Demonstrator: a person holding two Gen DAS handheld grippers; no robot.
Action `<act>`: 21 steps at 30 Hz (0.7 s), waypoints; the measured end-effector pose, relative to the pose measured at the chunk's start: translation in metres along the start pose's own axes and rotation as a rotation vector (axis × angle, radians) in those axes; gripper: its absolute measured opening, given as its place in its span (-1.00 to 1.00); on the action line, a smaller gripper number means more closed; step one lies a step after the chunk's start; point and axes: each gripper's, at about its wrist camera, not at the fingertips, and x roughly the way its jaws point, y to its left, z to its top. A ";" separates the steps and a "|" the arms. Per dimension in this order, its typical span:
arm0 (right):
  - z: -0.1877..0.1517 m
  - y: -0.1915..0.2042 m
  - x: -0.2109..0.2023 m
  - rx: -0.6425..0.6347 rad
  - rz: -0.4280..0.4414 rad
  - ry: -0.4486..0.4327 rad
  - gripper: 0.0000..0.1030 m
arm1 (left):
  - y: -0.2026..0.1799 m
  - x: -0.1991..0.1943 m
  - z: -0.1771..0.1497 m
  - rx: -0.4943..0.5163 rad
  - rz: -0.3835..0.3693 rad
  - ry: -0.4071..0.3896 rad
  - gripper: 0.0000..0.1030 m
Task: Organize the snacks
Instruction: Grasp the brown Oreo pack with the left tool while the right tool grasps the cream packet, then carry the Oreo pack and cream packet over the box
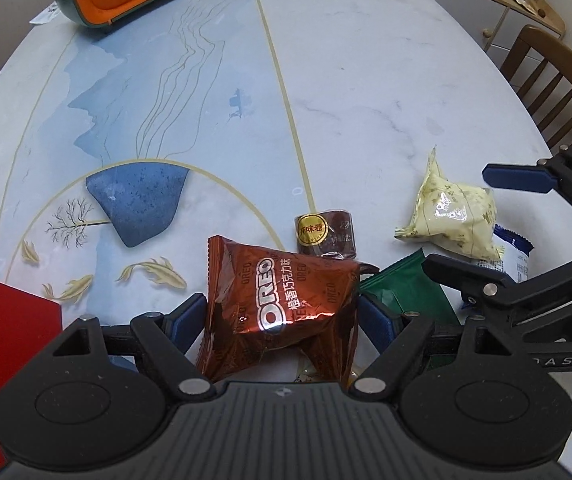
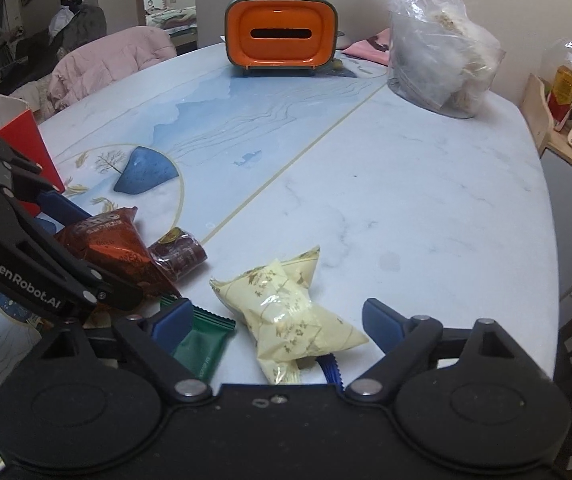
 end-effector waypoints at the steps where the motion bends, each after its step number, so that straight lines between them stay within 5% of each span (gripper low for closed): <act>1: -0.001 0.000 0.001 -0.004 0.002 0.001 0.60 | 0.001 0.001 0.000 -0.005 -0.007 0.001 0.59; 5: -0.002 0.001 0.003 -0.016 0.000 0.002 0.42 | 0.002 0.001 -0.002 -0.022 -0.015 -0.006 0.49; 9: -0.003 0.005 0.006 -0.033 -0.015 0.008 -0.01 | 0.000 -0.002 -0.002 -0.026 -0.013 -0.016 0.31; 21: -0.004 0.012 -0.019 0.042 -0.025 -0.049 -0.21 | 0.009 -0.026 -0.008 -0.081 -0.008 -0.073 0.22</act>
